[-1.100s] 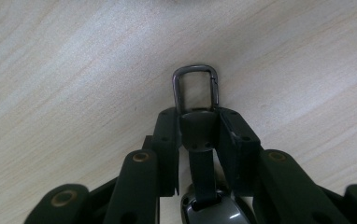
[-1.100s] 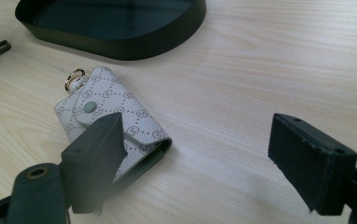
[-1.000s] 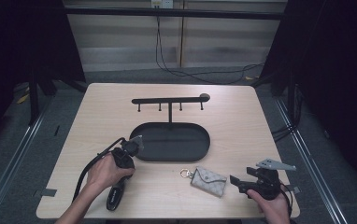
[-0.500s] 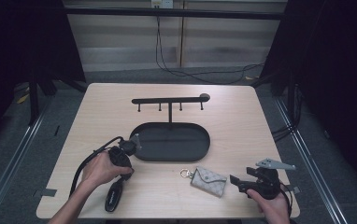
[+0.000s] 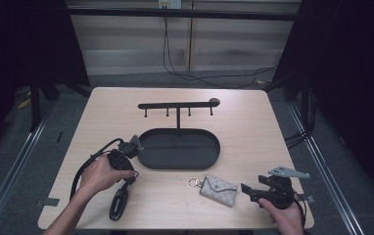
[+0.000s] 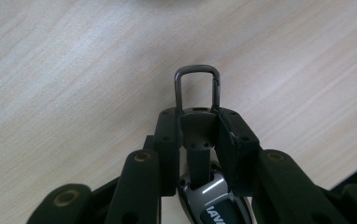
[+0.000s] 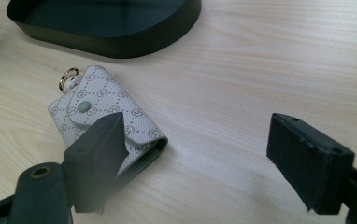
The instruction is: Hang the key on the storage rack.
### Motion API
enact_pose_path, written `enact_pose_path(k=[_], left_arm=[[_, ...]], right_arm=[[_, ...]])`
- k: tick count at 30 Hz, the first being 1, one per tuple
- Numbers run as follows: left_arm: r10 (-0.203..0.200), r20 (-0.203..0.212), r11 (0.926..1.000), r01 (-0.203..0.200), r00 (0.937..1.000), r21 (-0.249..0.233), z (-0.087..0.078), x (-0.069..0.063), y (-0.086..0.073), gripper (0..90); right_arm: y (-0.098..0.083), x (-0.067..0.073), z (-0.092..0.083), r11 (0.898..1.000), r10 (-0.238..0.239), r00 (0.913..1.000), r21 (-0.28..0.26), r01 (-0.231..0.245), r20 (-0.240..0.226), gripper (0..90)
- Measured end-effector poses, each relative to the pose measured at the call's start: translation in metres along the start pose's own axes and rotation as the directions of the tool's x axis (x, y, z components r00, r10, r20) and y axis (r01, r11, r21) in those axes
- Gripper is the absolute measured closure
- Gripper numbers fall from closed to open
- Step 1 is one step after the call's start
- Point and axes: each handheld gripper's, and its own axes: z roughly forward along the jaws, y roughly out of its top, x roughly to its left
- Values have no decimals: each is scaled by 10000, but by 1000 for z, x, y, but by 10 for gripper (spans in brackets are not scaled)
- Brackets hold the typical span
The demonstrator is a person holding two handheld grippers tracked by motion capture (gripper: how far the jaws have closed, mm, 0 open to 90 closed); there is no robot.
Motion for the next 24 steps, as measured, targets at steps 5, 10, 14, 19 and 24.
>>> enact_pose_path(k=[5,10,14,19,24], left_arm=[[125,-23,9999,-125,9999,-81,-10,0,-2,708],[26,-126,9997,-29,9999,-250,-24,1,-4,708],[20,-212,9984,-32,9998,-558,-36,1,-6,708],[124,-385,9967,-155,9992,-802,-48,-1,-6,709],[247,-512,9937,-302,9984,-1079,-59,-6,-6,709]], right_arm=[[0,0,0,10000,2,10000,0,-2,7,197],[0,0,0,10000,15,10000,2,-15,8,196],[0,0,0,10000,8,10000,8,-8,12,196],[0,0,0,10000,30,10000,14,-30,72,198],[0,0,0,10000,60,9999,22,-60,103,200]])
